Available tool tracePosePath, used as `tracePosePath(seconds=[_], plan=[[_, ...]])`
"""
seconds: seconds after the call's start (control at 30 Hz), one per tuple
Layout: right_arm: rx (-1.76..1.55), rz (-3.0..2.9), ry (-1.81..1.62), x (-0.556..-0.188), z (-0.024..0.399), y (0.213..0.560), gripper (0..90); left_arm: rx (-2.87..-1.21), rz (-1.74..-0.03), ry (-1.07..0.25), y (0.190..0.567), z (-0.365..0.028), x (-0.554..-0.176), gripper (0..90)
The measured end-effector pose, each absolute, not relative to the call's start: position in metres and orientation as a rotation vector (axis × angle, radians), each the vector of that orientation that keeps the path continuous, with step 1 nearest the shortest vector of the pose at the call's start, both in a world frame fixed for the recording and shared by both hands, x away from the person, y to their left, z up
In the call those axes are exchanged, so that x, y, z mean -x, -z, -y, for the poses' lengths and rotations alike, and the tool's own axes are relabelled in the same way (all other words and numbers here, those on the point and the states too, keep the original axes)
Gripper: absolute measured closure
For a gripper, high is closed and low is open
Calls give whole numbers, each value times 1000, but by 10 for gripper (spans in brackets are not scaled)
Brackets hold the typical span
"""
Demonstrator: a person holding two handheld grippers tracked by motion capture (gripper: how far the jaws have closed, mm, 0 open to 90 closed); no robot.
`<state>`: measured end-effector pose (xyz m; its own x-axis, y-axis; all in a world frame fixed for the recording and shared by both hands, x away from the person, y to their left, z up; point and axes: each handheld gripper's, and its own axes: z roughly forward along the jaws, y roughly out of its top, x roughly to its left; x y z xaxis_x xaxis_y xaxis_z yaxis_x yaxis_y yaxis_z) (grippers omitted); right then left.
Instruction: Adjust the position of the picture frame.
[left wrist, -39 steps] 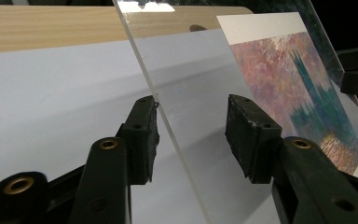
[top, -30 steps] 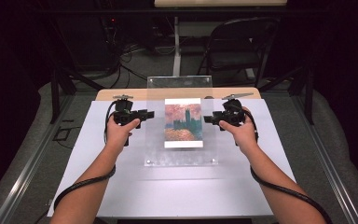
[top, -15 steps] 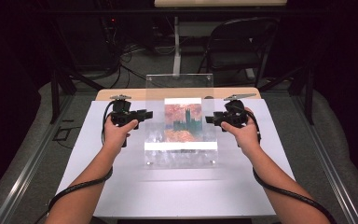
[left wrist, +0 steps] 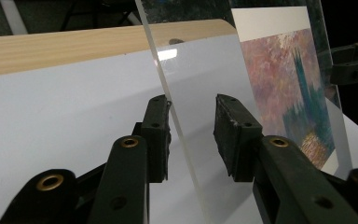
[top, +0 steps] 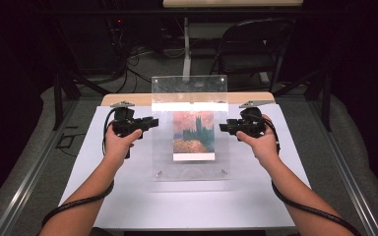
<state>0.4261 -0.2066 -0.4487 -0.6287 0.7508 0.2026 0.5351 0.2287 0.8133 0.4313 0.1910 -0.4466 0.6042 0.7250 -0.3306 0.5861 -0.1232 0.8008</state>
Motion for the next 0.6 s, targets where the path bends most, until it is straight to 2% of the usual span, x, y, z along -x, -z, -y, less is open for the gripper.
tracePosePath(seconds=[0.6], plan=[[-1149,-2252,-1357,-395,210,436,643,-1806,-1009,-207,435,-195,-400,724]])
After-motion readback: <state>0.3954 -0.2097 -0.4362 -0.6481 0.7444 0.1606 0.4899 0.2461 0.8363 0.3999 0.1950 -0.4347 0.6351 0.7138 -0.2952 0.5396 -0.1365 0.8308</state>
